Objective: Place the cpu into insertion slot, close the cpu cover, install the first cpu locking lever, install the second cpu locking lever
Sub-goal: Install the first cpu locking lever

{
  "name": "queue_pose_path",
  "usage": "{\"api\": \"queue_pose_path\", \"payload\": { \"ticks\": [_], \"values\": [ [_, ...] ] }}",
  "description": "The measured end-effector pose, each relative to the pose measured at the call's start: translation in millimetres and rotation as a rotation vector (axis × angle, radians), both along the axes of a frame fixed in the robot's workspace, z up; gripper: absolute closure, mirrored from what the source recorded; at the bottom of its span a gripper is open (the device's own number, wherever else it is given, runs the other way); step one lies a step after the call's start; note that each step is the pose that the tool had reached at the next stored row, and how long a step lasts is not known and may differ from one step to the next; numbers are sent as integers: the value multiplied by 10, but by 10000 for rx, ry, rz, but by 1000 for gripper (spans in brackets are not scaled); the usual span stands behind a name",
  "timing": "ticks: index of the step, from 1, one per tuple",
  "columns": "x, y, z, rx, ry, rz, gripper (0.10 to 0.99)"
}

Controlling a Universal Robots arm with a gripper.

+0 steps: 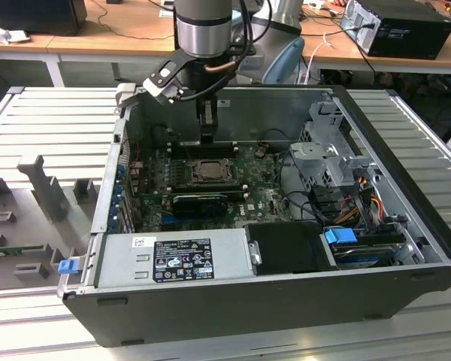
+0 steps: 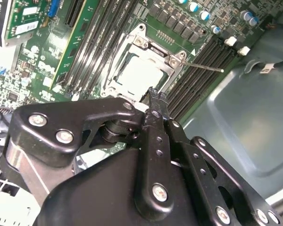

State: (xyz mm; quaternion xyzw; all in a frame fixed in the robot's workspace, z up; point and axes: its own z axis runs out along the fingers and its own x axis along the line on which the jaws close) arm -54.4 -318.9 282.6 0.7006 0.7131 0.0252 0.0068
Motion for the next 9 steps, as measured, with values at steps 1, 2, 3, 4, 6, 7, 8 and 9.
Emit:
{"api": "queue_pose_path", "payload": {
  "ticks": [1,2,3,4,6,7,8,9],
  "values": [
    [0,0,19,0,0,0,980],
    [0,0,40,0,0,0,980],
    [0,0,62,0,0,0,980],
    [0,0,85,-1,0,-1,980],
    [0,0,126,0,-1,0,980],
    [0,0,170,-1,0,0,980],
    [0,0,200,0,0,0,980],
    [0,0,203,1,-1,67,980]
  ]
}}
